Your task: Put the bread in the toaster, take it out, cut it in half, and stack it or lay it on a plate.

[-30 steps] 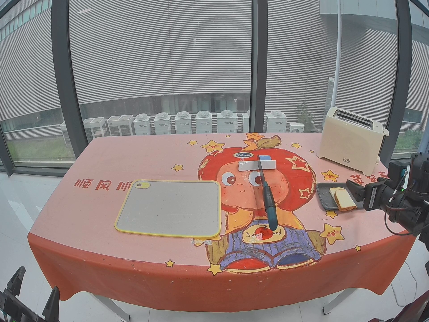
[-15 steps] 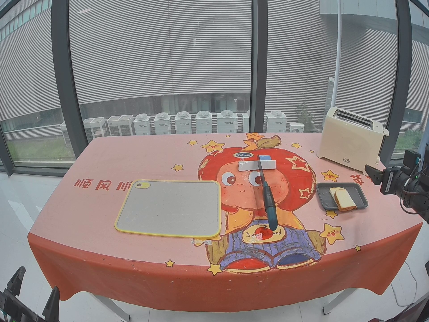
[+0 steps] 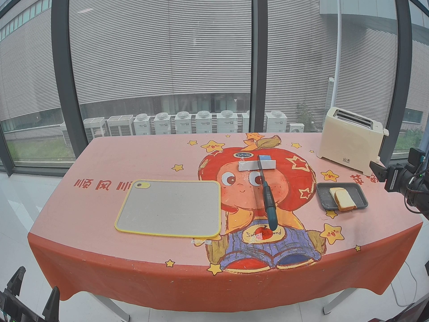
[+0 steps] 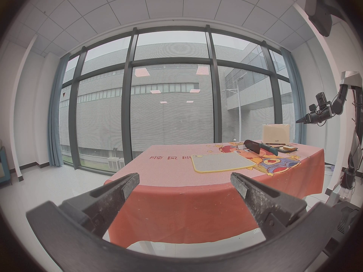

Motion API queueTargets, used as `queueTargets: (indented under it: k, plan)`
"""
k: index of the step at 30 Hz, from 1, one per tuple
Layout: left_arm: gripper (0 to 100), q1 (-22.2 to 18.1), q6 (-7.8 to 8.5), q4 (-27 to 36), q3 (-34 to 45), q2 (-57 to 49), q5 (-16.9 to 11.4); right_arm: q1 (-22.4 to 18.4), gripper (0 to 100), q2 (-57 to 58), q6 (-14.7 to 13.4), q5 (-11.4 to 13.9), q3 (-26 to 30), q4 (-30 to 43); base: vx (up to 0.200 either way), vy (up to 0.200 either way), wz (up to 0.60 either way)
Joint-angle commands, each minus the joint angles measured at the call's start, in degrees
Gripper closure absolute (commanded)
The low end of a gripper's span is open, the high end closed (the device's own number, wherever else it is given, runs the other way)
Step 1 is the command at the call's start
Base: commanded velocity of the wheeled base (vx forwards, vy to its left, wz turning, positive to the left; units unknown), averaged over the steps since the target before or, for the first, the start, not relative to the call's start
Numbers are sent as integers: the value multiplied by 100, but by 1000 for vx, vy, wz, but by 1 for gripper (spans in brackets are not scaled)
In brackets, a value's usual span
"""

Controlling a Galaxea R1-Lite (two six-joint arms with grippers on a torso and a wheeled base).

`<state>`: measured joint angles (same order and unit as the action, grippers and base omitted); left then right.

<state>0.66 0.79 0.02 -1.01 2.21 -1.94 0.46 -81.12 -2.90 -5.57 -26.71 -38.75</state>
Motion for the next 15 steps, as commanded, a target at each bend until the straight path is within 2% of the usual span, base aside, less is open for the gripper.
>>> queueTargets:
  k: [1,11,15]
  plan:
    - [0,4,0,-2,101,8,0,-81,0,193,26,3,157,-1,0,0,0]
    - [0,4,0,6,101,8,0,-240,0,650,53,-5,482,17,0,0,0]
    - [0,-4,0,6,101,8,0,-248,0,799,158,-5,729,8,0,0,0]
